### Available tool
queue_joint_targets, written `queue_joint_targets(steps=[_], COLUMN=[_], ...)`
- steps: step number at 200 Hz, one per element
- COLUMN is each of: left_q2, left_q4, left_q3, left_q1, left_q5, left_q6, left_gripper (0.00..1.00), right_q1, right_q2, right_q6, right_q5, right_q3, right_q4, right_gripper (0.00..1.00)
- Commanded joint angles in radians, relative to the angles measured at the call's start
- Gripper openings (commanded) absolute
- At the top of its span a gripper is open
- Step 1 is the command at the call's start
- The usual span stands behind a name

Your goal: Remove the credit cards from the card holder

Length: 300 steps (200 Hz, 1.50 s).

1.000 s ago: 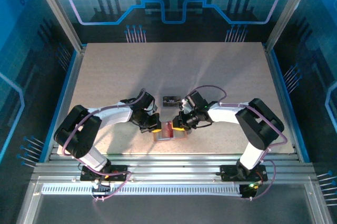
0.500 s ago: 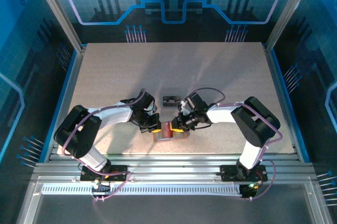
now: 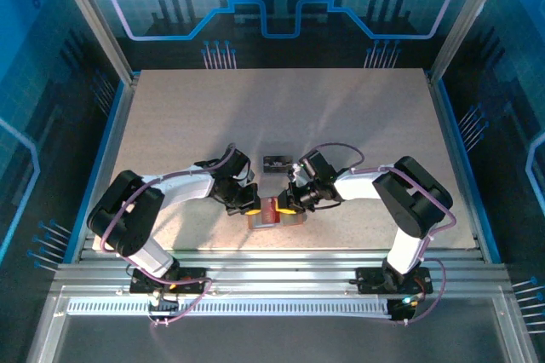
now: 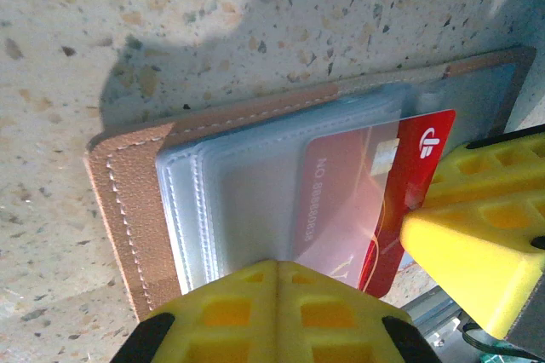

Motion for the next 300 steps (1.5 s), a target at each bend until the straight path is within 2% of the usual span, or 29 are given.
queue_joint_targets(steps=[1,81,167,300], left_q2=[-0.016,-0.015,-0.021,-0.020], left_q4=[-0.041,-0.046,-0.053,-0.044], left_q3=[-0.023,-0.017,-0.010,-0.011], left_q1=[-0.006,-0.006,-0.005,-0.006], left_q5=[-0.020,-0.019,-0.022,-0.020], left_q6=[0.013,0.015,0.018,0.012], left_gripper=[0.00,0.00,0.00,0.00], right_q1=[0.002,-0.029,-0.040,-0.033], right_q2=[-0.025,-0.052,-0.097,-0.118], right_q6=[0.004,-0.069,-0.225,-0.252], right_q5=[-0.011,0.027,0.138,0.194], right_q3=[-0.012,0.012,0.118,0.166], right_q4=[-0.006,-0.125,-0.423,-0.504], right_gripper=[0.14,0.08,0.05,0.04])
